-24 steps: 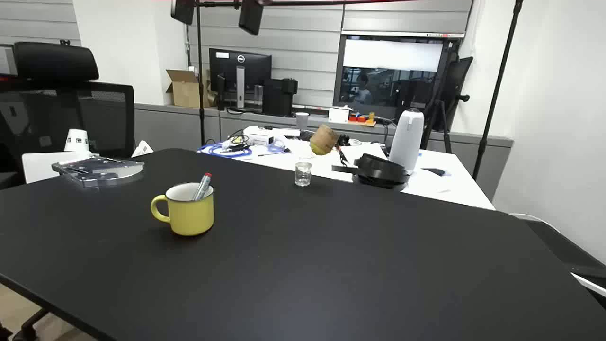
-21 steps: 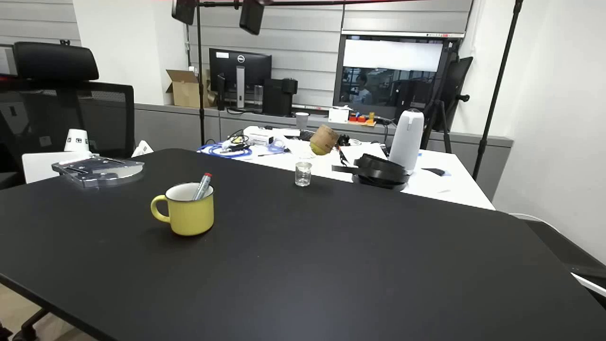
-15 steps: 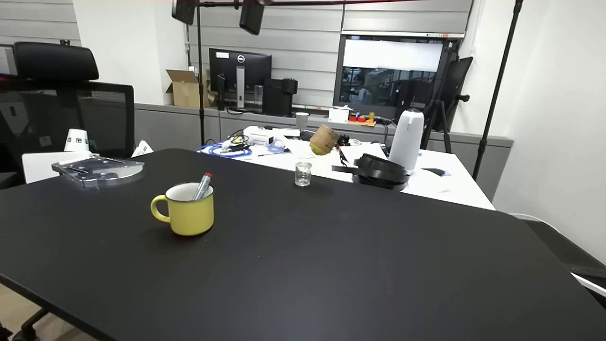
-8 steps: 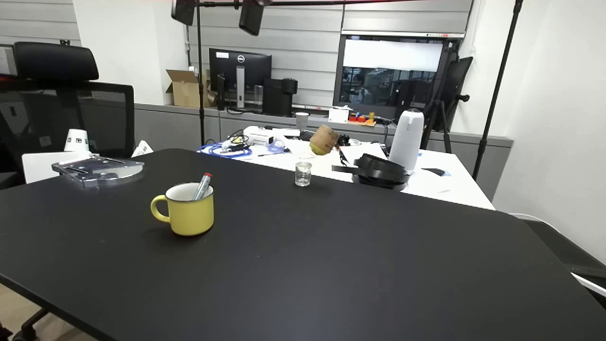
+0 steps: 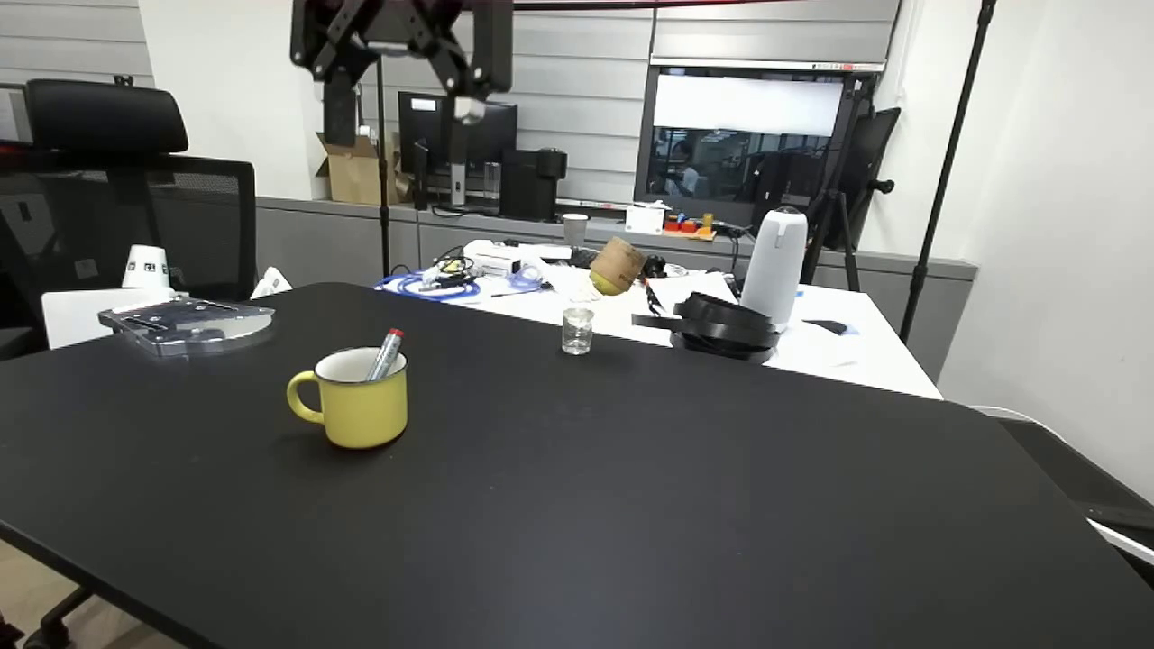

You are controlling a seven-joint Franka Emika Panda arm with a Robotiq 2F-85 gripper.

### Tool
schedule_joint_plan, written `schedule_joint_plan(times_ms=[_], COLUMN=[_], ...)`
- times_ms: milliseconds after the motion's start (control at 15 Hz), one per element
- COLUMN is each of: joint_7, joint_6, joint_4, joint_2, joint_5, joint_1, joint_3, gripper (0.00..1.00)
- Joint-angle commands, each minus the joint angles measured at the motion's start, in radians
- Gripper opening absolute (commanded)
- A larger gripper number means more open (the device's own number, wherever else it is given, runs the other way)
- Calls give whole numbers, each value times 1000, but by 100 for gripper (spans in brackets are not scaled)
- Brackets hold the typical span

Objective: Put the orange marker on the table

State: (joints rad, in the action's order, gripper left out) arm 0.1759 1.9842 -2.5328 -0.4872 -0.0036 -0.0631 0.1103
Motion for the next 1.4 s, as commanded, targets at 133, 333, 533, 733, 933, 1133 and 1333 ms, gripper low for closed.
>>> schedule_joint_plan(times_ms=[133, 333, 533, 733, 933, 1133, 1333], joint_7=[-54, -73, -84, -89, -103, -78, -77], joint_6=[337, 494, 579, 646, 709, 711, 711], joint_4=[-103, -128, -136, -124, -96, -122, -123], joint_2=[86, 164, 250, 335, 417, 406, 407], joint_5=[56, 67, 134, 206, 234, 218, 218], joint_1=[73, 96, 131, 165, 178, 169, 167], joint_3=[-75, -98, -106, -127, -150, -158, -158], gripper=[100, 100, 100, 100, 100, 100, 100])
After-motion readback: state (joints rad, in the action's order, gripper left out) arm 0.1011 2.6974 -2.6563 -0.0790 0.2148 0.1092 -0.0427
